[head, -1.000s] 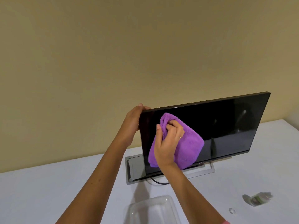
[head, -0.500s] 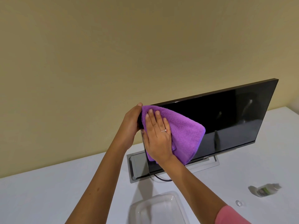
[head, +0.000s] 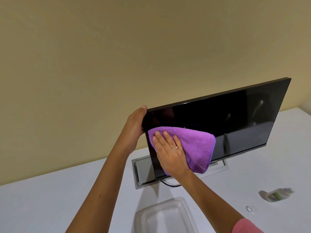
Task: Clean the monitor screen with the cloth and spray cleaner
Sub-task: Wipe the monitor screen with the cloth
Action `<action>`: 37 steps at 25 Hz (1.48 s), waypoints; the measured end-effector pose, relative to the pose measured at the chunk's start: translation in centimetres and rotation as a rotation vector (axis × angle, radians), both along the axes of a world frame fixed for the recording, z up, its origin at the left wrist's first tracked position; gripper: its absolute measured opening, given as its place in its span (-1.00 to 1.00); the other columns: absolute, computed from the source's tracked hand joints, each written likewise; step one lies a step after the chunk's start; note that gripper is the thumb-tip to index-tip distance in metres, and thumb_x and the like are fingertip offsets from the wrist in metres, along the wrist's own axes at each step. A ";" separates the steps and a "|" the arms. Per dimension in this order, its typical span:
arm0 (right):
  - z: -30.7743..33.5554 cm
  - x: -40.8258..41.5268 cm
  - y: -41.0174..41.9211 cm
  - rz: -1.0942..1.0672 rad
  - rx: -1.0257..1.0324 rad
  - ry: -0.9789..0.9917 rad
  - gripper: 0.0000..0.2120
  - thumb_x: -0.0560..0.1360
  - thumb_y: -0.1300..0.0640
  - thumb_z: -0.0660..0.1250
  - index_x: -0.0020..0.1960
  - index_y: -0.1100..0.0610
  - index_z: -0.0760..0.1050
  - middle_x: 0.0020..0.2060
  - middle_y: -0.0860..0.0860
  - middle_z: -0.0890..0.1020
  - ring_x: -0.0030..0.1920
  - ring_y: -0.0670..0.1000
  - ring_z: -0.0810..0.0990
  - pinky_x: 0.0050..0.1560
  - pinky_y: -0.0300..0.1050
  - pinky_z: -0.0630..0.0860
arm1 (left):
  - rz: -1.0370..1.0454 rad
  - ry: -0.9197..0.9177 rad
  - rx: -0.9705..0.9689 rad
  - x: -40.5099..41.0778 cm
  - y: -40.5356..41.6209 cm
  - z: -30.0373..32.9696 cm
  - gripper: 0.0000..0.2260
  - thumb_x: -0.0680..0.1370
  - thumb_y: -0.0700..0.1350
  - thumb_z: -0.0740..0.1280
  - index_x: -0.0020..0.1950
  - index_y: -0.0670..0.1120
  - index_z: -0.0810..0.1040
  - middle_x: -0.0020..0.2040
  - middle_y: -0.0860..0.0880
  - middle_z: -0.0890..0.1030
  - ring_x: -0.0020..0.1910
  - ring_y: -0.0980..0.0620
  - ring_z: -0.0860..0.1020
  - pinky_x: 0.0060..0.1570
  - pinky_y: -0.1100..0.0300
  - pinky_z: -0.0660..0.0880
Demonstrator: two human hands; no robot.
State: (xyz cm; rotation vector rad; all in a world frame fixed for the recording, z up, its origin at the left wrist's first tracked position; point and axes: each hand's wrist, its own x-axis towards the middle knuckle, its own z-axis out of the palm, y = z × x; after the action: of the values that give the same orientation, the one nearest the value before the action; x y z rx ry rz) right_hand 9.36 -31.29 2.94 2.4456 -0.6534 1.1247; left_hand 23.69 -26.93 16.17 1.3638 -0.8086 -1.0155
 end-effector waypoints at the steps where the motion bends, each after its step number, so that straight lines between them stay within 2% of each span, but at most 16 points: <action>1: 0.0 -0.4 -0.1 -0.036 0.017 0.003 -0.40 0.54 0.15 0.18 0.53 0.14 0.06 0.45 0.04 0.24 0.52 0.09 0.12 0.51 0.09 0.00 | -0.002 -0.007 -0.007 0.0 0.0 -0.1 -0.61 0.50 0.22 0.17 0.01 -0.06 0.59 -0.04 0.01 0.68 0.00 0.05 0.64 0.07 0.11 0.54; 4: 1.2 -1.4 -1.1 -0.174 0.133 -0.070 -0.43 0.54 0.09 0.12 0.51 0.17 0.08 0.45 0.03 0.21 0.45 0.13 0.21 0.48 0.10 -0.01 | 0.013 -0.003 0.000 0.1 -0.1 0.0 -0.60 0.48 0.22 0.19 0.03 -0.07 0.55 -0.05 0.00 0.65 0.00 0.05 0.62 0.02 0.17 0.53; 7: 3.4 -1.6 -2.6 -0.225 0.244 -0.168 -0.47 0.57 0.09 0.06 0.50 0.19 0.09 0.51 -0.03 0.07 0.45 0.16 0.16 0.48 0.10 -0.09 | 0.009 0.001 0.009 0.0 -0.2 0.1 -0.67 0.47 0.21 0.19 0.01 -0.01 0.49 -0.05 -0.04 0.56 -0.01 0.04 0.57 0.06 0.15 0.51; 10: 5.2 -0.7 -2.8 -0.198 0.284 -0.214 -0.46 0.55 0.11 0.06 0.51 0.17 0.07 0.50 0.02 0.13 0.48 0.16 0.10 0.49 0.08 -0.15 | 0.005 0.011 -0.006 0.0 -0.1 0.1 -0.68 0.48 0.20 0.18 0.02 -0.01 0.48 -0.06 -0.04 0.54 -0.03 0.04 0.55 0.03 0.16 0.50; 15: 6.4 1.4 -1.3 -0.061 0.171 -0.153 -0.43 0.50 0.15 0.17 0.49 0.11 0.16 0.46 -0.01 0.21 0.51 0.13 0.10 0.50 0.12 -0.10 | -0.033 -0.020 -0.046 -0.2 0.2 0.0 -0.47 0.53 0.21 0.14 0.13 -0.26 0.48 -0.02 -0.13 0.59 -0.03 -0.01 0.57 0.05 0.10 0.51; 16: 6.3 1.9 -1.0 -0.028 0.131 -0.140 -0.43 0.50 0.17 0.18 0.49 0.11 0.17 0.45 -0.02 0.21 0.52 0.11 0.09 0.50 0.12 -0.08 | -0.024 -0.021 -0.049 -0.3 0.3 0.0 -0.47 0.53 0.21 0.14 0.10 -0.26 0.49 -0.04 -0.14 0.57 -0.04 -0.01 0.56 0.03 0.10 0.51; 19: 5.6 2.7 -0.4 0.022 0.042 -0.147 -0.47 0.54 0.24 0.16 0.49 0.11 0.19 0.45 -0.01 0.24 0.54 0.07 0.08 0.50 0.15 0.03 | 0.025 0.029 -0.026 -0.6 0.5 0.2 -0.61 0.49 0.23 0.18 0.00 -0.08 0.49 -0.08 -0.09 0.53 -0.06 0.04 0.54 0.04 0.11 0.49; 21: 4.5 2.4 -0.3 0.046 -0.005 -0.099 -0.51 0.57 0.25 0.11 0.50 0.11 0.20 0.46 0.00 0.24 0.52 0.07 0.13 0.50 0.16 0.05 | 0.048 0.024 0.004 -0.6 0.5 0.1 -0.53 0.44 0.28 0.21 0.03 -0.11 0.51 0.05 -0.04 0.59 0.07 0.07 0.56 0.19 0.07 0.45; 23: 3.1 1.3 -0.3 0.077 -0.033 0.002 -0.48 0.57 0.27 0.12 0.52 0.11 0.16 0.49 0.01 0.20 0.53 0.08 0.12 0.51 0.16 0.02 | 0.076 0.002 0.046 -0.7 0.4 0.2 -0.37 0.38 0.34 0.23 0.27 -0.08 0.51 0.30 -0.03 0.54 0.31 0.03 0.48 0.38 -0.01 0.32; 24: 2.5 0.7 -0.3 0.091 -0.039 0.052 -0.46 0.57 0.28 0.12 0.53 0.11 0.13 0.51 0.02 0.17 0.53 0.09 0.10 0.51 0.16 0.00 | 0.083 -0.009 0.054 -0.7 0.4 0.3 -0.36 0.37 0.35 0.22 0.31 -0.03 0.50 0.33 -0.03 0.53 0.34 0.01 0.45 0.41 -0.03 0.29; 25: 2.0 0.0 -0.4 0.101 -0.044 0.091 -0.45 0.56 0.29 0.12 0.53 0.13 0.12 0.52 0.03 0.15 0.54 0.10 0.09 0.51 0.16 -0.02 | 0.082 -0.012 0.055 -0.8 0.4 0.3 -0.41 0.38 0.34 0.22 0.26 0.02 0.55 0.29 -0.02 0.56 0.31 0.02 0.49 0.39 -0.02 0.30; 28: 2.0 -1.1 -0.8 0.075 -0.033 0.107 -0.45 0.57 0.30 0.11 0.54 0.14 0.11 0.52 0.05 0.15 0.54 0.11 0.09 0.52 0.16 -0.02 | 0.072 0.031 0.020 -1.2 0.5 0.6 -0.67 0.49 0.24 0.19 -0.03 0.13 0.68 0.04 0.03 0.70 0.09 0.07 0.63 0.20 0.06 0.45; 32: 4.3 0.1 -0.7 0.017 0.065 -0.071 -0.47 0.55 0.29 0.09 0.51 0.13 0.16 0.48 0.01 0.22 0.52 0.06 0.12 0.51 0.14 0.04 | 0.045 0.061 -0.032 -1.2 0.8 0.7 -0.65 0.54 0.19 0.18 -0.01 0.05 0.68 0.05 -0.02 0.69 0.11 0.02 0.63 0.17 0.06 0.46; 37: 5.4 0.8 -0.4 0.071 0.079 -0.041 -0.51 0.59 0.28 0.00 0.51 0.13 0.16 0.49 0.02 0.19 0.53 0.07 0.09 0.50 0.16 0.03 | 0.046 0.078 -0.054 -1.6 0.9 0.9 -0.66 0.57 0.16 0.17 -0.08 0.01 0.67 -0.05 -0.02 0.69 0.01 0.05 0.64 -0.01 0.19 0.51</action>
State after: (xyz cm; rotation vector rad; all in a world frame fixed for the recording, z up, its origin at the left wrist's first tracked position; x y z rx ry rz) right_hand 10.20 -31.69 8.36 2.5360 -0.6395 1.2006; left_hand 22.08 -26.02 17.03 1.2835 -0.7390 -0.9978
